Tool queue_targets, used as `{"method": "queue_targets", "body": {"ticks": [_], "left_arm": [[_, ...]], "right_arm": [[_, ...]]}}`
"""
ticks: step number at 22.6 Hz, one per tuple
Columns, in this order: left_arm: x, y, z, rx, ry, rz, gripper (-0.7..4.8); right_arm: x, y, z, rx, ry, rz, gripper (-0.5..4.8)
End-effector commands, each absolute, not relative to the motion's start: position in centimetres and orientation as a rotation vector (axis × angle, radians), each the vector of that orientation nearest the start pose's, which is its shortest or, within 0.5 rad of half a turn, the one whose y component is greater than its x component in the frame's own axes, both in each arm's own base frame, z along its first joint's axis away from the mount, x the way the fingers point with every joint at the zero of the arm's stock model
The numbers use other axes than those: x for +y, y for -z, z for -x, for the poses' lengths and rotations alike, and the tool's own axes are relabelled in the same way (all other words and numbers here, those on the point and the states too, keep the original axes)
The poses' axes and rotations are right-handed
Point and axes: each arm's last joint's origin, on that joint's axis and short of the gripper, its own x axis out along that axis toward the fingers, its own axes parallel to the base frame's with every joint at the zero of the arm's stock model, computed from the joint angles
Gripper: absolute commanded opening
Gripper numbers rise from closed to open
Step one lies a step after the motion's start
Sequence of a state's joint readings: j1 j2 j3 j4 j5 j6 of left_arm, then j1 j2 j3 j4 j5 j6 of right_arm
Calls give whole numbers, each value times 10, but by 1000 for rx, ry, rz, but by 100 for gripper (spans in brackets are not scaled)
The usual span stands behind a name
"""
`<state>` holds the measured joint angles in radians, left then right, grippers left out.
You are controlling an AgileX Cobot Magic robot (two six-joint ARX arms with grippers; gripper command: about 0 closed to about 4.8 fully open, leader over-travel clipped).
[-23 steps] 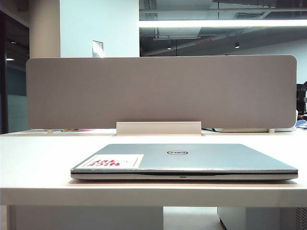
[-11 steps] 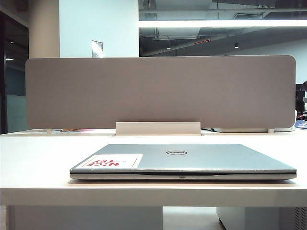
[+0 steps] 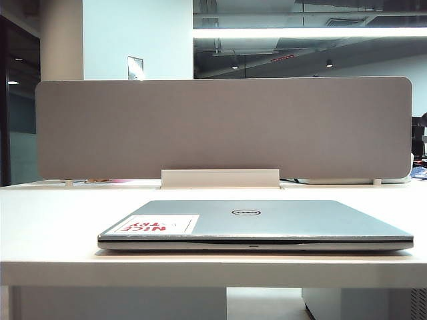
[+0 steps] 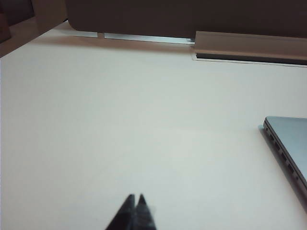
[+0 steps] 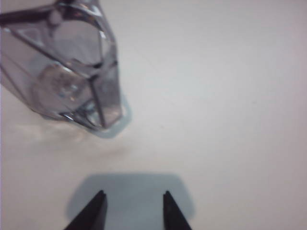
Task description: Pick up the water cup and place it on the side of the laptop away from you.
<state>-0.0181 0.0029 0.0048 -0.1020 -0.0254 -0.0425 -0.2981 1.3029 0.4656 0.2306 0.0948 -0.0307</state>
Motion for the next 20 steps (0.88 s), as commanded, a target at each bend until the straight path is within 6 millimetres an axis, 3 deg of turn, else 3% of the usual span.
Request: {"method": "queue_targets", "body": {"ticks": [1,20], "left_arm": [[-1,-157,-97,92,-5,43,-5],[-1,-157,-97,92,-1,43,-5]], "right_arm": [[-73,-165,-230,519,359,-32,167],[-76,-132,-258,435,347,-49,148]]}}
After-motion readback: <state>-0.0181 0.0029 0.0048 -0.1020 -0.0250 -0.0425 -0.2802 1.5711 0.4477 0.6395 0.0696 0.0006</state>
